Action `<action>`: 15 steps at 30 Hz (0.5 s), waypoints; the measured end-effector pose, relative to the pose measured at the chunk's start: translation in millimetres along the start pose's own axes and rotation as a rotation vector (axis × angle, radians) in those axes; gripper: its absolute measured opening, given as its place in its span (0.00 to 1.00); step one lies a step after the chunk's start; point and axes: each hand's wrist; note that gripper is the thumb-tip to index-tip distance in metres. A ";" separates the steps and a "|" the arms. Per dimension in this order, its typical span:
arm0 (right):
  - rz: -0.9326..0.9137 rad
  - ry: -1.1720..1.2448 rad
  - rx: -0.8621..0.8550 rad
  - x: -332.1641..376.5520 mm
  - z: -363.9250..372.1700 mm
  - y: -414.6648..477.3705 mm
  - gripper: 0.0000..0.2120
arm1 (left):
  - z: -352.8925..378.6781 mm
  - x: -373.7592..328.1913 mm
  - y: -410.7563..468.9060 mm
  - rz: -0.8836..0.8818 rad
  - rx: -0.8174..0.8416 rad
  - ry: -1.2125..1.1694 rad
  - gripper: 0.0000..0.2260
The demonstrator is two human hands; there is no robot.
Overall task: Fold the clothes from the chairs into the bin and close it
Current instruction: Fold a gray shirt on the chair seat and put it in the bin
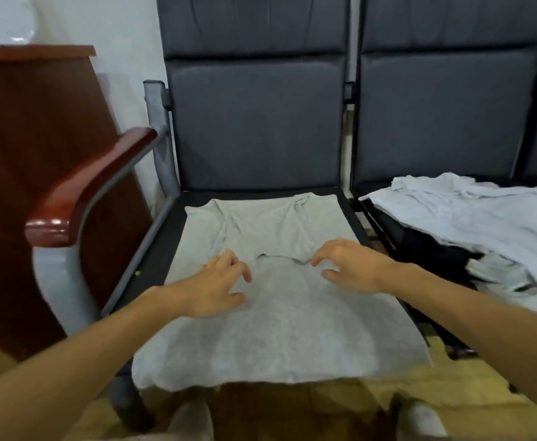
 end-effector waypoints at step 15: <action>-0.317 -0.384 0.204 62.8 32.3 -90.0 0.23 | 66.9 -44.5 -48.5 0.203 0.026 0.083 0.19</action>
Point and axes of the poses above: each hand's wrist, its own y-axis towards the middle knuckle, its own z-axis out of the palm, x = y × z, and after that the axes turned 8 degrees about -y, right-handed
